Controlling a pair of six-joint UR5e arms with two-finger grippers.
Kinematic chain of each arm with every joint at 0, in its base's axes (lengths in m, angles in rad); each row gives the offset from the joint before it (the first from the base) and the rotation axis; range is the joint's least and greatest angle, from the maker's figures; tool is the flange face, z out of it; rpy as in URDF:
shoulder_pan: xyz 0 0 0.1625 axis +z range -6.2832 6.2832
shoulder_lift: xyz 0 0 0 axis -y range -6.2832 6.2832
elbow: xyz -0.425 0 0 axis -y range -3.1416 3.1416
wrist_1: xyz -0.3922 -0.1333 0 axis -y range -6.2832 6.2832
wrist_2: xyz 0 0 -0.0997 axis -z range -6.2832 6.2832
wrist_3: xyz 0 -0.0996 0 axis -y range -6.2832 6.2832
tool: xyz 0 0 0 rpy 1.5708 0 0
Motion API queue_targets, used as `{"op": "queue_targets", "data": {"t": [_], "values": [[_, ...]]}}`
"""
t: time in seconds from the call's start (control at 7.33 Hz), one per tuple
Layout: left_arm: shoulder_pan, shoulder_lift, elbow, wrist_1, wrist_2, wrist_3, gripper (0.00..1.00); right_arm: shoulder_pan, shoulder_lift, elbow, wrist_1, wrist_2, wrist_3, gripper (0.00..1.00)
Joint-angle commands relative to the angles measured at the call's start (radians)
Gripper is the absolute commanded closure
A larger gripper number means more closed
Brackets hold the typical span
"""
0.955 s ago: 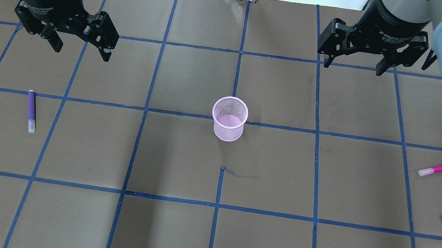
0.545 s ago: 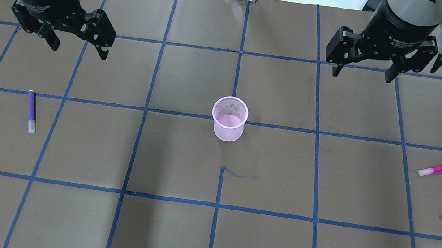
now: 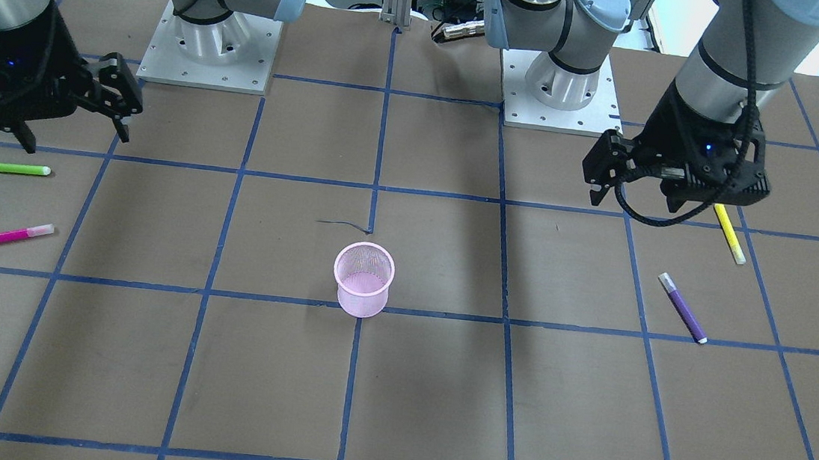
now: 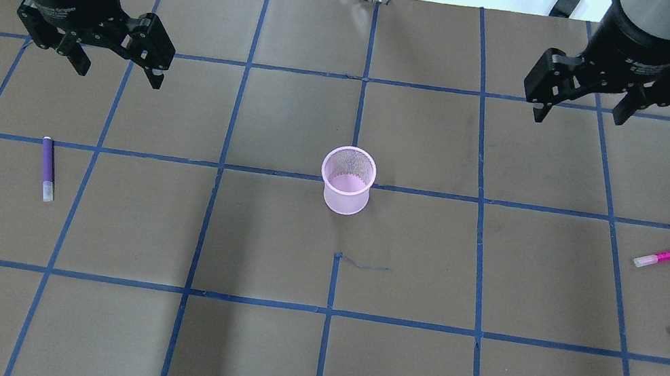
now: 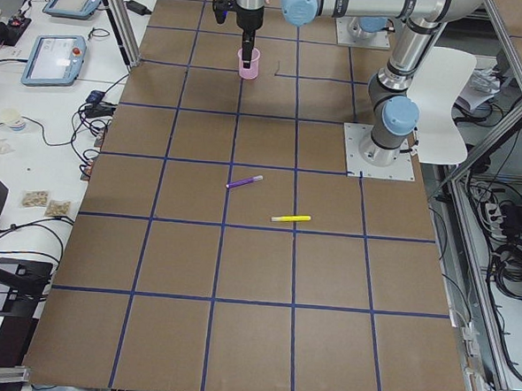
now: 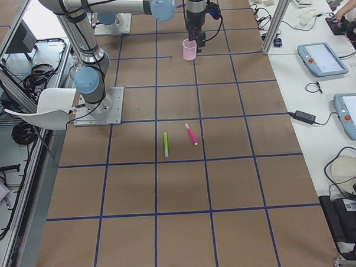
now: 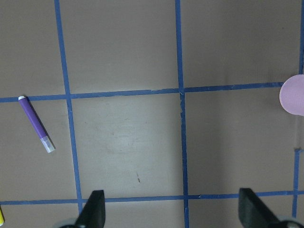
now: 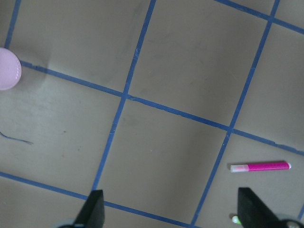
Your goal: Insert purple and pink pens into pink cup
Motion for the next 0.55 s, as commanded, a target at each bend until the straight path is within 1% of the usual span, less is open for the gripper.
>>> {"op": "queue_targets", "data": {"t": [0.0, 0.14, 0.27, 0.41], "values": [[0.106, -0.021, 0.001, 0.027, 0.002, 0.011, 0.0, -0.163, 0.017, 0.073, -0.029, 0.003, -0.366, 0.0], [0.181, -0.022, 0.0, 0.029, 0.003, 0.032, 0.0, -0.248, 0.034, 0.106, -0.091, 0.008, -0.533, 0.0], [0.237, -0.054, -0.006, 0.045, -0.001, 0.033, 0.0, -0.318, 0.071, 0.139, -0.187, 0.006, -0.686, 0.0], [0.277, -0.077, -0.023, 0.115, 0.006, 0.049, 0.0, -0.396, 0.102, 0.164, -0.219, 0.008, -0.828, 0.0]]}}
